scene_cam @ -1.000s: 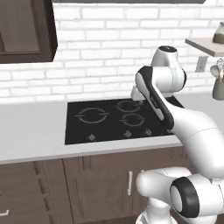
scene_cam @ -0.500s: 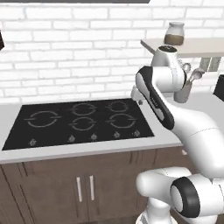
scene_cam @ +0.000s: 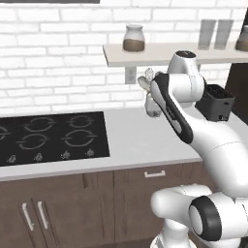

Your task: Navigate to the fridge.

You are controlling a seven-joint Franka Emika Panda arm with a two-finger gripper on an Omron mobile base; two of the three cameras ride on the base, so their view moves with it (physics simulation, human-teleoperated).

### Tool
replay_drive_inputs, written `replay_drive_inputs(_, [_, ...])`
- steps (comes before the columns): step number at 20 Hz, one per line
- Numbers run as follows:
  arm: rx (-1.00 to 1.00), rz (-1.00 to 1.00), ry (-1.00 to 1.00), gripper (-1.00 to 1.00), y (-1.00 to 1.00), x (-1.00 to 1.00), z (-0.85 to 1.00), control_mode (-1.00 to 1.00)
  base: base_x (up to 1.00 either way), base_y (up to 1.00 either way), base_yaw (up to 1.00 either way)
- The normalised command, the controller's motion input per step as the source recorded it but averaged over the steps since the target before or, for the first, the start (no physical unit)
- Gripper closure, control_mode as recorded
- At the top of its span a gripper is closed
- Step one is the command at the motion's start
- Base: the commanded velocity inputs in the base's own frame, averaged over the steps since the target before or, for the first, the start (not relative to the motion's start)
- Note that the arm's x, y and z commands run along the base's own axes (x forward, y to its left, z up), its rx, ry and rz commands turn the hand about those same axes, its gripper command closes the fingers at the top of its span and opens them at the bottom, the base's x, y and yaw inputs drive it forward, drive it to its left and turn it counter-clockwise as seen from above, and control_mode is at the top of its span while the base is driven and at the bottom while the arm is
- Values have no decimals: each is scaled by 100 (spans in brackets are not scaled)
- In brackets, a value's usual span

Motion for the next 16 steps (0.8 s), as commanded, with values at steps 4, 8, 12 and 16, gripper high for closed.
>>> replay_drive_inputs(4, [0, 0, 0, -100, 0, 0, 0, 100, -9, -100, 0])
replay_drive_inputs(8, [0, 0, 0, -100, 0, 0, 0, 100, -8, -100, 0])
replay_drive_inputs(12, [0, 0, 0, -100, 0, 0, 0, 100, -9, -100, 0])
replay_drive_inputs(16, [0, 0, 0, -100, 0, 0, 0, 100, -60, -83, -3])
